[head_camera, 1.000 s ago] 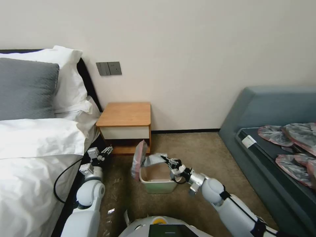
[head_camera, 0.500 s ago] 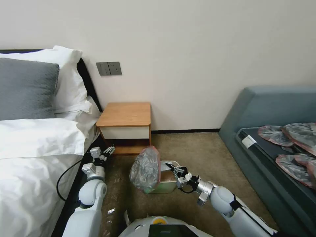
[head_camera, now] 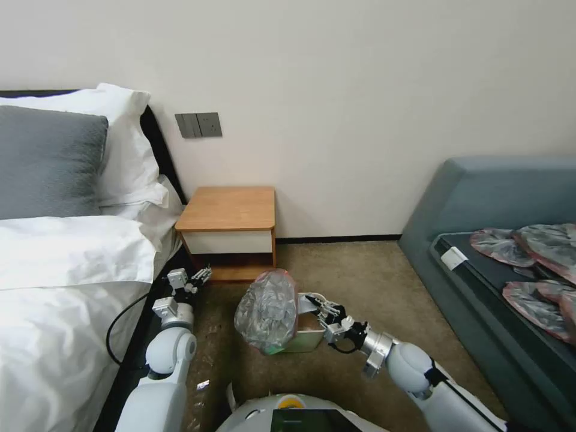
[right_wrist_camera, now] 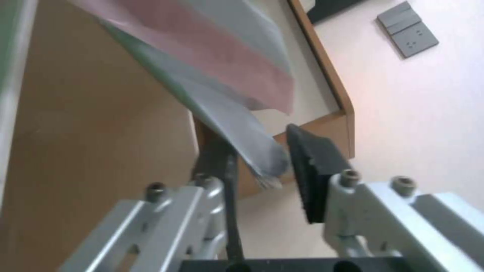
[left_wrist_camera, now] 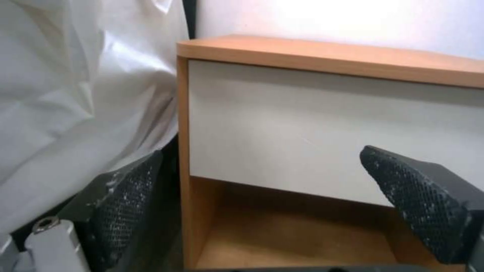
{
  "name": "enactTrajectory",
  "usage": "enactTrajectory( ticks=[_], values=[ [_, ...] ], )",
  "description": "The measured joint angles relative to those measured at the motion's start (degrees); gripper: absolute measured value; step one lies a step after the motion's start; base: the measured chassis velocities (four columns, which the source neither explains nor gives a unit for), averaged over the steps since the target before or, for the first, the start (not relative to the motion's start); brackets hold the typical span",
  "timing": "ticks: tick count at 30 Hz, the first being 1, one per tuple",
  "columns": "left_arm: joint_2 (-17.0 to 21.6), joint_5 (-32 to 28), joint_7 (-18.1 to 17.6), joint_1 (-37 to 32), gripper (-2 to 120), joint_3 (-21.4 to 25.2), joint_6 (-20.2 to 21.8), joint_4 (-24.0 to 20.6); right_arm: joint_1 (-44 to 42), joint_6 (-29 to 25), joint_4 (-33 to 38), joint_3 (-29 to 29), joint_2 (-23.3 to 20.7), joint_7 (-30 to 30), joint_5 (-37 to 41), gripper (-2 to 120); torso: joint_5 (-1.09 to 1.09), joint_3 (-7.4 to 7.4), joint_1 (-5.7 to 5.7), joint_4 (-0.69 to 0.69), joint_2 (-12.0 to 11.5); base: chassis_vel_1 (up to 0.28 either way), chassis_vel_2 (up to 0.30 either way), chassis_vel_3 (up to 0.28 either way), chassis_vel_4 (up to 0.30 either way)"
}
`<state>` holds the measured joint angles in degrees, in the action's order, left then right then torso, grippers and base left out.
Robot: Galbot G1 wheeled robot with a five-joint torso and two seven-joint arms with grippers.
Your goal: Pick up the garbage bag from the table and place it over the trash can.
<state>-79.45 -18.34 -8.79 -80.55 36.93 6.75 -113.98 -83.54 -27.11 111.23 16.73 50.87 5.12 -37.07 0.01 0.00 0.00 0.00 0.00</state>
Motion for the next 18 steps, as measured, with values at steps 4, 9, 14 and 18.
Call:
enactTrajectory(
  ticks=[4, 9, 14, 18],
  values=[
    [0.40, 0.08, 0.16, 0.51, 100, -0.44, 0.02, 0.77, -2.09, 0.03, 1.36, 2.54, -2.52, 2.27, 3.27, 46, 0.00, 0.00, 0.00, 0.00, 0.00, 0.000, 0.000, 0.000, 0.000],
    [1.29, -0.61, 0.61, 1.33, 100, -0.46, 0.62, 0.88, -5.32, -0.93, 3.04, 6.89, -7.34, 5.17, 6.51, 65, 0.00, 0.00, 0.00, -0.04, 0.00, 0.000, 0.000, 0.000, 0.000],
    [2.58, -4.68, 2.26, -0.92, 100, -0.29, 3.58, -2.24, -5.50, -1.16, 4.26, 9.10, -10.43, 5.57, 9.77, 84, -0.01, 0.00, 0.00, 0.02, 0.00, 0.000, 0.000, 0.000, 0.000],
    [4.61, -8.36, 5.48, -3.17, 100, -0.79, 7.19, -6.15, -4.89, -1.16, 5.60, 10.47, -10.88, 5.74, 11.49, 97, 0.01, 0.00, 0.00, -0.01, 0.00, 0.000, 0.000, 0.000, 0.000]
  ],
)
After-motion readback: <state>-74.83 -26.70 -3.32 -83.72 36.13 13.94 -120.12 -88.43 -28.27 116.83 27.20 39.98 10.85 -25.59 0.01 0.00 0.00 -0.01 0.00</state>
